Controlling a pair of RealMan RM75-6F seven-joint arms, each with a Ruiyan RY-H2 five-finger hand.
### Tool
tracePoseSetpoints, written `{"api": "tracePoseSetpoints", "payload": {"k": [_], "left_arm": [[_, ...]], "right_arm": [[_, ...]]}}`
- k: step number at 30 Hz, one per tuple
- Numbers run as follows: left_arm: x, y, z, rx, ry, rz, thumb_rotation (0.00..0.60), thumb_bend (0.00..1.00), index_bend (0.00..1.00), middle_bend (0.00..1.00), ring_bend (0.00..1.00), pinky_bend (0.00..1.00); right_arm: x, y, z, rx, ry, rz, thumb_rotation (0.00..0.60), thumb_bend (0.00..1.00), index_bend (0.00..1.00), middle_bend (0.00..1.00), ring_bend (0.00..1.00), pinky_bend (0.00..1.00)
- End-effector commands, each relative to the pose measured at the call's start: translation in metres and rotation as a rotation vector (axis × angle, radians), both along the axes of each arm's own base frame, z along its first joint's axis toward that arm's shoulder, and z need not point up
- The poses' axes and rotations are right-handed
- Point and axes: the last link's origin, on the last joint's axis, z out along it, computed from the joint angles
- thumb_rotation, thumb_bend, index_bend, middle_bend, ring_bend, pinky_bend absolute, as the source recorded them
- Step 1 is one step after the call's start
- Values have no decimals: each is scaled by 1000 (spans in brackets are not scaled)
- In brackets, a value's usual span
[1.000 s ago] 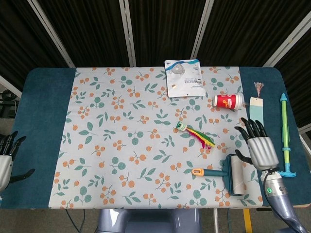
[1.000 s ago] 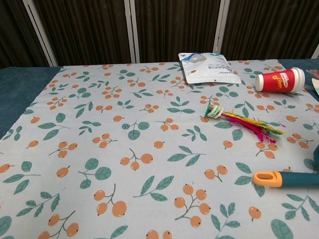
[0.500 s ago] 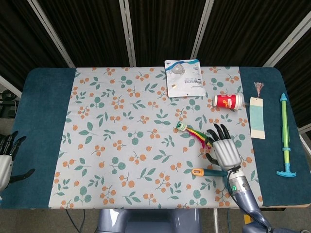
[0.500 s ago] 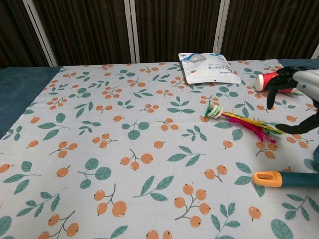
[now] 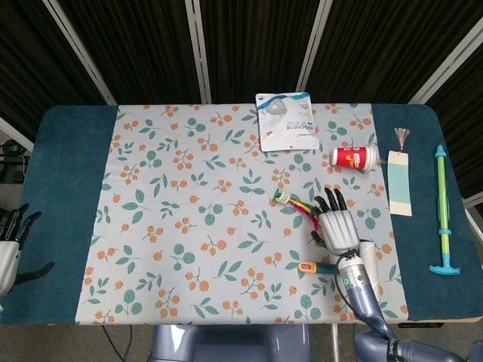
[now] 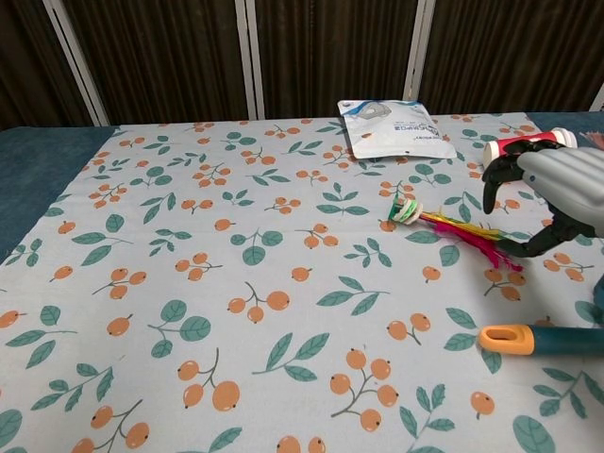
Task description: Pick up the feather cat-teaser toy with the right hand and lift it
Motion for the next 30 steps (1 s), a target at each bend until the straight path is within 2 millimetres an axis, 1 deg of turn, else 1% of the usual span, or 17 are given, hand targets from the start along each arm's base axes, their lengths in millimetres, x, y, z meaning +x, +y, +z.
{"api": "tracePoseSetpoints", "payload": {"k": [1, 5, 11, 17, 20, 30], "left_arm": [[0, 0, 0, 0, 0, 0, 551, 148, 117, 0, 0, 0], [0, 0, 0, 1, 1, 0, 552, 148, 117, 0, 0, 0], [0, 0, 0, 1, 1, 1, 555, 148, 117, 0, 0, 0], [0, 0, 0, 1, 1, 1, 553, 148, 117, 0, 0, 0], [0, 0, 0, 0, 1, 1, 553, 148, 117, 0, 0, 0], [0, 0, 0, 0, 1, 1, 551, 149, 117, 0, 0, 0]], "right_arm": [[-3, -5, -3, -7, 6, -21, 600, 187, 445, 192, 0, 0], [-8, -11, -6, -11, 1, -56, 600, 188, 466, 204, 0, 0], [-10, -13, -9, -11, 4, -73, 600, 187, 478, 212, 0, 0], [-13, -15, -16, -7, 2, -96, 600, 194, 511, 236, 0, 0], [-13, -17, -18, -9, -1, -99, 600, 210, 535, 252, 0, 0], [-19, -21, -19, -19, 5, -118, 600, 277, 571, 286, 0, 0]]}}
